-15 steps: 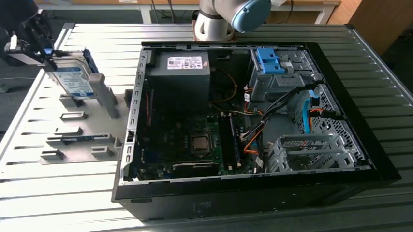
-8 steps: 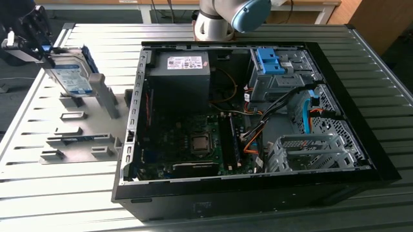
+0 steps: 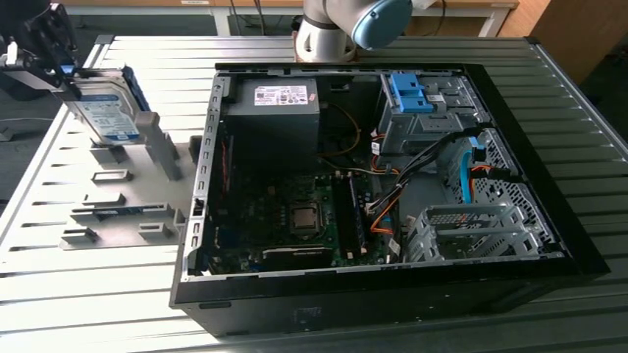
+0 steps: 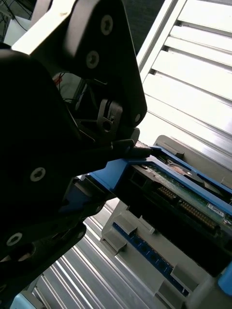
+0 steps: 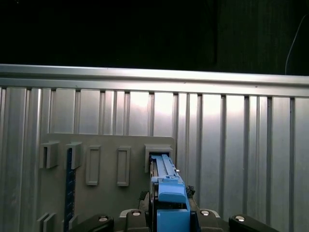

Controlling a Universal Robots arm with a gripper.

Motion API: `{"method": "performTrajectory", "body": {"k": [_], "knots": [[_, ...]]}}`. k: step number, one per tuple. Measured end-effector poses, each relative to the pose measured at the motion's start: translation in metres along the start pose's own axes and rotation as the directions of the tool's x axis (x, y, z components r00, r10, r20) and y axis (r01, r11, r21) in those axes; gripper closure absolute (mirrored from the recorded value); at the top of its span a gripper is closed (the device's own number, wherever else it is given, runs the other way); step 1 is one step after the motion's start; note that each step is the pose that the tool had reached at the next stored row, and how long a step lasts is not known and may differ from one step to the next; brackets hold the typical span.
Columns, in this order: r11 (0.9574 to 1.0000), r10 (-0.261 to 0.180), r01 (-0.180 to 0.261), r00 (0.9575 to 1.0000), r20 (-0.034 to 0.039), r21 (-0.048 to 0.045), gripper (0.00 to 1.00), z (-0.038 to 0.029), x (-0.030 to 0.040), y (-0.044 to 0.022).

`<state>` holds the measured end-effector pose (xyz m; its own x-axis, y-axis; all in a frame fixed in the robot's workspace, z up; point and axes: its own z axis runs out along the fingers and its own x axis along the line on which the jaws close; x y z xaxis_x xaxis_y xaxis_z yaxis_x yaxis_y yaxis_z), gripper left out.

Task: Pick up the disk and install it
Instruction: 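Pick up the disk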

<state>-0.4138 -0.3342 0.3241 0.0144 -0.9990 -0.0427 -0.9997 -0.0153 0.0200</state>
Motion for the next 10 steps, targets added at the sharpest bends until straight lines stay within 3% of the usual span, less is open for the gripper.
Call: {"method": "performTrajectory", "body": {"k": [10], "knots": [[1.0, 0.0, 0.0, 1.0, 0.0, 0.0, 0.63, -0.0062, -0.0004, 0.0001]]}}
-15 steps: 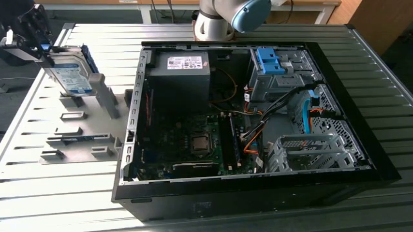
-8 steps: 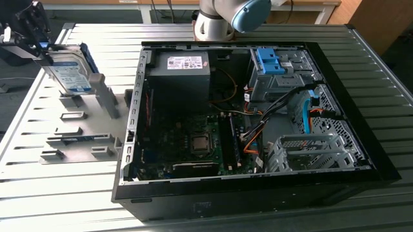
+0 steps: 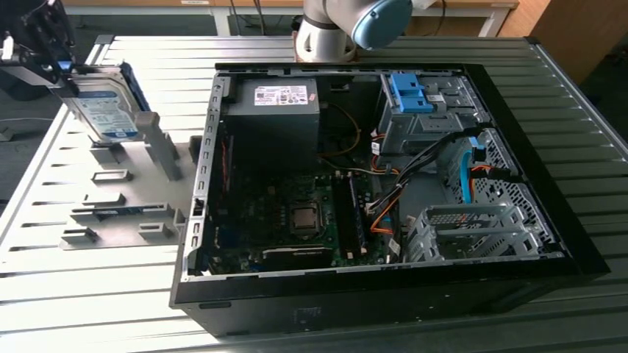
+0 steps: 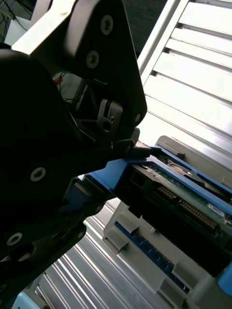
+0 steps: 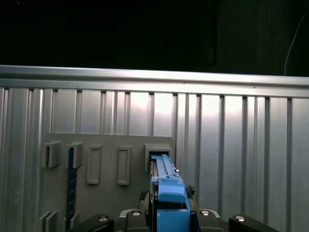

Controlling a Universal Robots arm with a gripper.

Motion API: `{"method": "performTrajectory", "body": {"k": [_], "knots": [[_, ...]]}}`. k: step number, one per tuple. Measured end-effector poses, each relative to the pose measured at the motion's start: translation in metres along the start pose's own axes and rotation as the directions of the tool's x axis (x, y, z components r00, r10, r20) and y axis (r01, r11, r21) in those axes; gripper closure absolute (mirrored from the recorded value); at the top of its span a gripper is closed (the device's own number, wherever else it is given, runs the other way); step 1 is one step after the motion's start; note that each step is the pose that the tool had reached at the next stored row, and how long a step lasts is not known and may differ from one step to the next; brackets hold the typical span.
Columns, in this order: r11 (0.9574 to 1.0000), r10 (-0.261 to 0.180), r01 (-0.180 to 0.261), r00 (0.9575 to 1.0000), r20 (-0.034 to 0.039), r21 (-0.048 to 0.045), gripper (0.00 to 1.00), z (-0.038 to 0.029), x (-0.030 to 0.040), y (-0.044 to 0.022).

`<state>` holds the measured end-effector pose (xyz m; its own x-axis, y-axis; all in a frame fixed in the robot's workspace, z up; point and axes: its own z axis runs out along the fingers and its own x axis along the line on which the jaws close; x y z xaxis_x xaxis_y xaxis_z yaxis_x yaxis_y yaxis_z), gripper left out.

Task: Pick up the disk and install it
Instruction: 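Pick up the disk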

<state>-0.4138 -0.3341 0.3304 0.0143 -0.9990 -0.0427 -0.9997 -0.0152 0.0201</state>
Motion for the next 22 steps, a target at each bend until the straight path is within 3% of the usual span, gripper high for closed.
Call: {"method": "performTrajectory", "body": {"k": [22], "knots": [[1.0, 0.0, 0.0, 1.0, 0.0, 0.0, 0.63, -0.0123, -0.0006, 0.0002]]}}
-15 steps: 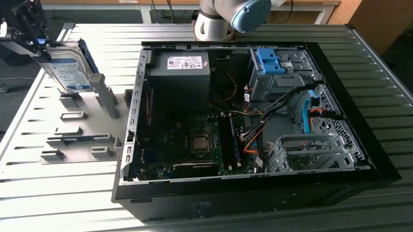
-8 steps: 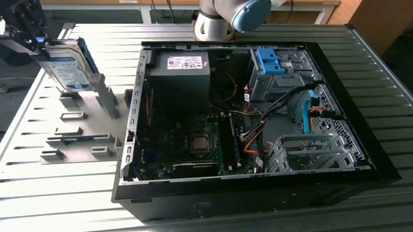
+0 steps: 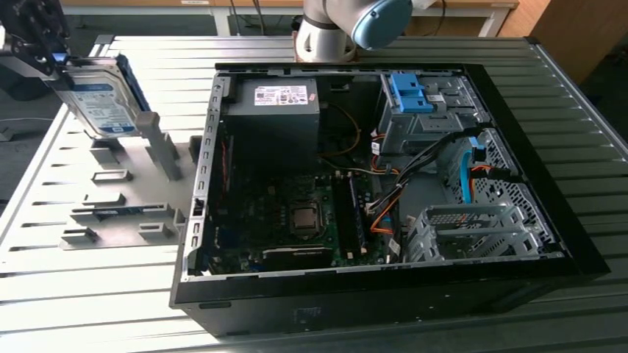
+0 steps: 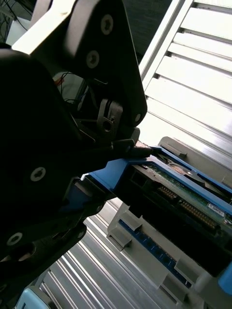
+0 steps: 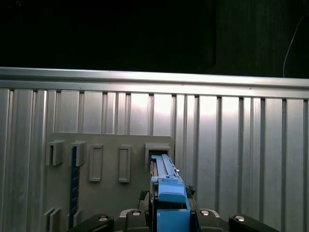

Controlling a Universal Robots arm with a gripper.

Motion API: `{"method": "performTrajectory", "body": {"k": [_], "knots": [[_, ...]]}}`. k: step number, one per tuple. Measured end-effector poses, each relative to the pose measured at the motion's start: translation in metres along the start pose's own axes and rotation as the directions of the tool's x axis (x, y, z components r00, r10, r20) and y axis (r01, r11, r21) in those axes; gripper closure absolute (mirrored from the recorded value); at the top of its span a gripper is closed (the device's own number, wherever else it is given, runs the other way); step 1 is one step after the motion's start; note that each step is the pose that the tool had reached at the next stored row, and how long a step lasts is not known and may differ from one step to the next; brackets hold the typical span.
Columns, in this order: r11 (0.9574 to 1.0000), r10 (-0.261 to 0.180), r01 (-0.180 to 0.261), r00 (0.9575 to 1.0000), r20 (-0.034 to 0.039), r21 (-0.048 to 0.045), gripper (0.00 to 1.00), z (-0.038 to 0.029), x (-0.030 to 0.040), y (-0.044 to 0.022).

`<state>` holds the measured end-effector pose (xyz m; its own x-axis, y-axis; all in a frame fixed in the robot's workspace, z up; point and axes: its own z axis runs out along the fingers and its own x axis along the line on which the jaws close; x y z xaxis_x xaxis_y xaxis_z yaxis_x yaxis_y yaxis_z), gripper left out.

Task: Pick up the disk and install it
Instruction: 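Pick up the disk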

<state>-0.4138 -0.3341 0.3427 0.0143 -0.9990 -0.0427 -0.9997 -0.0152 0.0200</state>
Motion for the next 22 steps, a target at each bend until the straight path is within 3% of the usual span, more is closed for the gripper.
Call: {"method": "performTrajectory", "body": {"k": [14, 22], "knots": [[1.0, 0.0, 0.0, 1.0, -0.0002, -0.0004, 0.63, -0.0013, -0.0001, 0.0], [1.0, 0.0, 0.0, 1.0, -0.0001, 0.0, 0.63, -0.0128, -0.0006, 0.0002]]}}
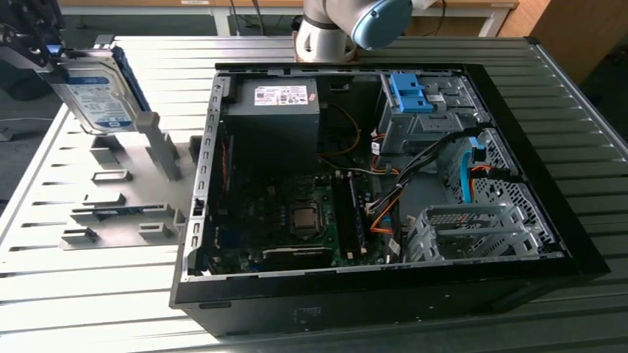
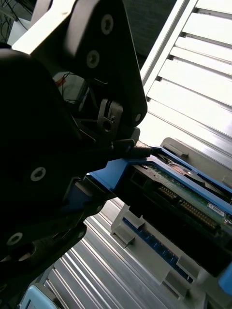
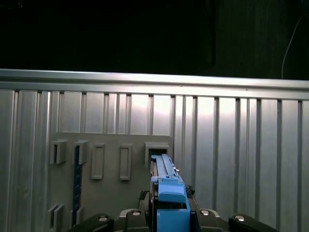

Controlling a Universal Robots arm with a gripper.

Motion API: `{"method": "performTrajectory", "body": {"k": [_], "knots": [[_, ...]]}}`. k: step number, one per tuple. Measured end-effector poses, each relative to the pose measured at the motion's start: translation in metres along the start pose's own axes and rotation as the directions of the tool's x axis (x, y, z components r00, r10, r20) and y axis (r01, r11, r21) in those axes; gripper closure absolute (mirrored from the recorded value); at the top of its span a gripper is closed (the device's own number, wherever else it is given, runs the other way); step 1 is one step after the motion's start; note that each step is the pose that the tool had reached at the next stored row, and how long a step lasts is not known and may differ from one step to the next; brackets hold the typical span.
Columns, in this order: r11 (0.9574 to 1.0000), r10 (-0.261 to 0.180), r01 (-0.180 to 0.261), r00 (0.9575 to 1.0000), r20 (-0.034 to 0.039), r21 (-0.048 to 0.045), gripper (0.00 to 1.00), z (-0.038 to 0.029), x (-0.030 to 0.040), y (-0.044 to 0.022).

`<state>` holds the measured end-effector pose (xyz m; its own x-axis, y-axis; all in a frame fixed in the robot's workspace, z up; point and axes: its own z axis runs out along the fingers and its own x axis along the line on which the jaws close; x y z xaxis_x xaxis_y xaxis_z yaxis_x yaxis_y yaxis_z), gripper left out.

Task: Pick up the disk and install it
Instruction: 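Pick up the disk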

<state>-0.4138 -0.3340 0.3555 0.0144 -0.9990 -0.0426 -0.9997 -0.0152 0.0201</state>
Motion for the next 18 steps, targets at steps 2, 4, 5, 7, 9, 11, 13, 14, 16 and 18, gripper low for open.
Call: {"method": "performTrajectory", "body": {"k": [2, 4, 5, 7, 9, 11, 13, 14, 16, 18], "knots": [[1.0, 0.0, 0.0, 1.0, 0.0001, 0.0001, 0.63, -0.0025, -0.0001, 0.0001], [1.0, 0.0, 0.0, 1.0, 0.0001, 0.0, 0.63, -0.0048, -0.0002, 0.0001], [1.0, 0.0, 0.0, 1.0, 0.0001, 0.0, 0.63, -0.0058, -0.0003, 0.0001], [1.0, 0.0, 0.0, 1.0, 0.0, 0.0, 0.63, -0.0077, -0.0003, 0.0002], [1.0, 0.0, 0.0, 1.0, 0.0001, 0.0001, 0.63, -0.0093, -0.0004, 0.0002], [1.0, 0.0, 0.0, 1.0, 0.0001, 0.0001, 0.63, -0.0106, -0.0005, 0.0002], [1.0, 0.0, 0.0, 1.0, 0.0, 0.0, 0.63, -0.0118, -0.0005, 0.0003], [1.0, 0.0, 0.0, 1.0, 0.0001, 0.0, 0.63, -0.0124, -0.0006, 0.0003], [1.0, 0.0, 0.0, 1.0, 0.0001, 0.0001, 0.63, -0.0136, -0.0006, 0.0003], [1.0, 0.0, 0.0, 1.0, 0.0001, 0.0001, 0.63, -0.0148, -0.0007, 0.0003]]}}
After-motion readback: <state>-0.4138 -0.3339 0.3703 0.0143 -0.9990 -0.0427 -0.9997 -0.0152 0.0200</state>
